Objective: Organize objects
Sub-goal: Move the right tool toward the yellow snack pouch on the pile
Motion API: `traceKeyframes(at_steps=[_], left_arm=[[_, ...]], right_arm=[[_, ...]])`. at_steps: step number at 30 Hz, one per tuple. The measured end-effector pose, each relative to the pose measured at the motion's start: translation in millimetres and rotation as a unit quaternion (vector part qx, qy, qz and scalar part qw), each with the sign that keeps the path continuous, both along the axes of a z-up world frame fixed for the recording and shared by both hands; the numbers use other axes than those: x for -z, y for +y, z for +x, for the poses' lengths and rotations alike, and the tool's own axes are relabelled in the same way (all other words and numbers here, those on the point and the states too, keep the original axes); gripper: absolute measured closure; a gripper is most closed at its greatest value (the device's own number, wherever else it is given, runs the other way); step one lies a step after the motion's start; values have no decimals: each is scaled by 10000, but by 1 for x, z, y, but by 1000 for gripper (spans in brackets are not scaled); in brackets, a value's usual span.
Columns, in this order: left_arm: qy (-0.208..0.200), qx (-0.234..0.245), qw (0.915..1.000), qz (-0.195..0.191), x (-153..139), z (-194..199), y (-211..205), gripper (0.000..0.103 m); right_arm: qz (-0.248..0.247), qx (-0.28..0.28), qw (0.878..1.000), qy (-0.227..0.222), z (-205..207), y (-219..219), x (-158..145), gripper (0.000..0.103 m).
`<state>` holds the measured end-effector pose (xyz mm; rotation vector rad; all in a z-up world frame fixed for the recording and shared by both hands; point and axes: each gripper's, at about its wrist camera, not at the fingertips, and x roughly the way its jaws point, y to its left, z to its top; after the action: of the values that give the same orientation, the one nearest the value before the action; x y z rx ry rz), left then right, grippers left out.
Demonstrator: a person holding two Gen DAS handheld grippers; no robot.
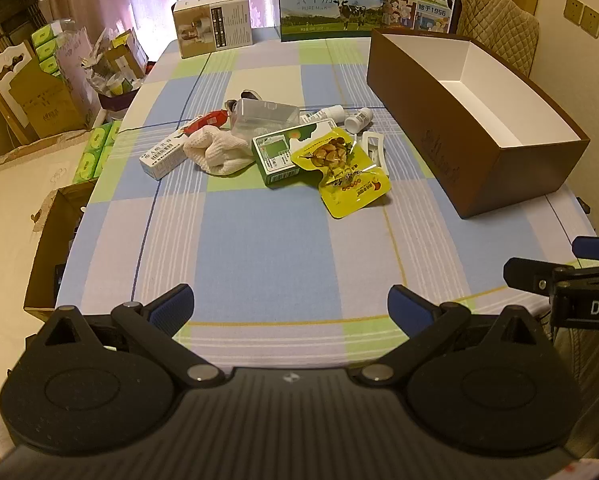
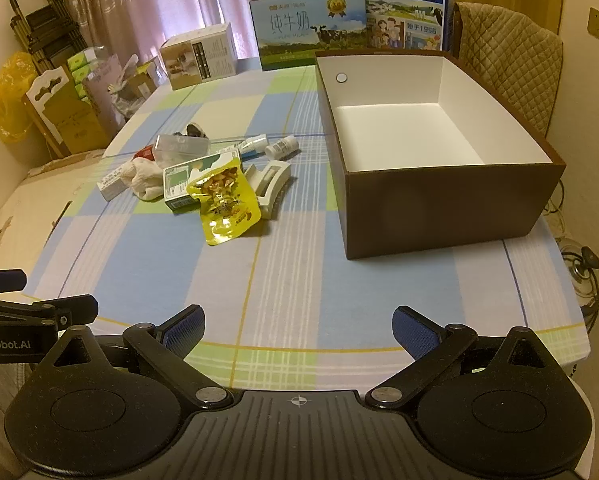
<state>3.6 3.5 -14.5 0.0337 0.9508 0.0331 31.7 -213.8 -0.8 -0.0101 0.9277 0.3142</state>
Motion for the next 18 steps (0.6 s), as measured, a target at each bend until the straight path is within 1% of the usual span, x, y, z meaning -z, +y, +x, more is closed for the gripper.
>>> traceKeyframes(at_steps=[18], left_arm=[[85, -8, 10000, -6, 5, 3, 1, 1]], right_arm=[[31, -44, 10000, 27, 4, 3, 7, 5]])
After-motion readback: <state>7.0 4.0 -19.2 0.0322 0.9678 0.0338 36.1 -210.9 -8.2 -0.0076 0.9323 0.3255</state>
